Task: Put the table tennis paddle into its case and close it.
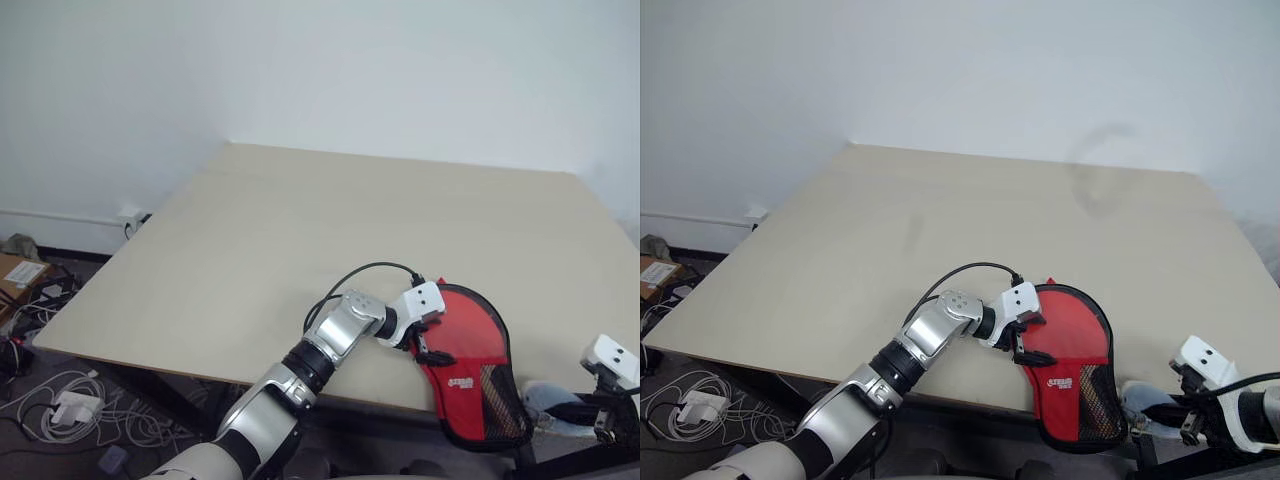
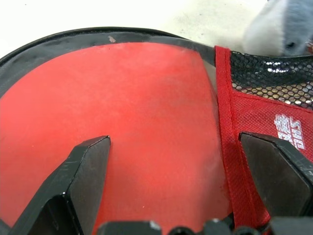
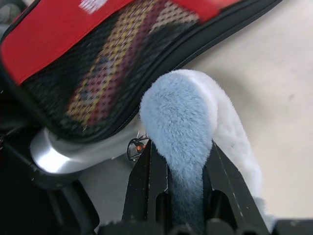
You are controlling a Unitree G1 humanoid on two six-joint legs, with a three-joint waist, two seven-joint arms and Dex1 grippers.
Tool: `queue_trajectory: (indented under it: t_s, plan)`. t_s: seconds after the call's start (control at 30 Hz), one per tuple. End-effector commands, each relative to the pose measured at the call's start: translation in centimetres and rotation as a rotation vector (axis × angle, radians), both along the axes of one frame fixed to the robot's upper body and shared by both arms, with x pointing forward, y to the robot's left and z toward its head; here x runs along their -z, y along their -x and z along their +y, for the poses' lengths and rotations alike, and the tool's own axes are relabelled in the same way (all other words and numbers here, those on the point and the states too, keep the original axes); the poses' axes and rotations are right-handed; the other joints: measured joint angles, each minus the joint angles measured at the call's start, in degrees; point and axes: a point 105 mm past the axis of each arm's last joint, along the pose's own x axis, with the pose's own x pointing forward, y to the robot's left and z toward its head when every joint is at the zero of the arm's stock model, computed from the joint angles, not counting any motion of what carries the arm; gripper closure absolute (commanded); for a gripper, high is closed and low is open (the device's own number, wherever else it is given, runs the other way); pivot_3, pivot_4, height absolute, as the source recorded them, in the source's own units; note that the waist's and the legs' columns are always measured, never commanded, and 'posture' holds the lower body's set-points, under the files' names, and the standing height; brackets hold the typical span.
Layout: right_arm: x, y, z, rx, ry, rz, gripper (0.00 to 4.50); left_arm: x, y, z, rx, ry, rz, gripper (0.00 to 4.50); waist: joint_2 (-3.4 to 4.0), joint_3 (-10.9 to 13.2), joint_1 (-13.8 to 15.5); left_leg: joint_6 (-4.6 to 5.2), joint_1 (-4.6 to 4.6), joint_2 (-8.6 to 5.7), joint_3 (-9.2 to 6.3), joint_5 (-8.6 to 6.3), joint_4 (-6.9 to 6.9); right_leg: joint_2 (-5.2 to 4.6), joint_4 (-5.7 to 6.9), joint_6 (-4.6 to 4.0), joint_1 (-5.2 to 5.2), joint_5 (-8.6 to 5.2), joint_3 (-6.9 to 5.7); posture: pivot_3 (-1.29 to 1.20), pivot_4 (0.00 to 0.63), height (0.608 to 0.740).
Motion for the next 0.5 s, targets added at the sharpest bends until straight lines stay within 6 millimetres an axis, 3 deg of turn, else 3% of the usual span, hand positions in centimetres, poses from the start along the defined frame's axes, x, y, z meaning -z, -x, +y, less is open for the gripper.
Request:
queue_trajectory:
  t_s: [0.03,0.27,0.5]
  plan:
    - [1.3,3.2,0.9,-0.055,-0.028,0.094,4.31,4.2,0.4,2.4,-0.053,-0.158,0.099,0.00,-0.02,-0.01,0.21,0.00,0.00,0.00,-0.01,-0.01,-0.02,0.02,-0.01,0.01,0.00,-0.01,-0.01,0.00,0.000,0.716]
    - [1.7,5.9,1.9,-0.123,-0.022,0.084,4.33,4.1,0.2,2.4,-0.036,-0.158,0.058,0.00,-0.08,-0.01,0.24,-0.02,0.02,-0.01,-0.15,-0.01,-0.07,0.04,-0.04,0.05,0.08,-0.03,-0.17,0.00,0.000,0.716]
    - [0.7,3.8,0.9,-0.026,-0.042,0.007,1.78,3.6,-0.1,2.2,-0.034,-0.115,0.035,0.00,0.00,0.02,-0.38,0.01,0.10,0.02,0.05,-0.02,-0.06,0.01,0.00,0.06,0.08,-0.03,-0.02,0.00,0.000,0.716]
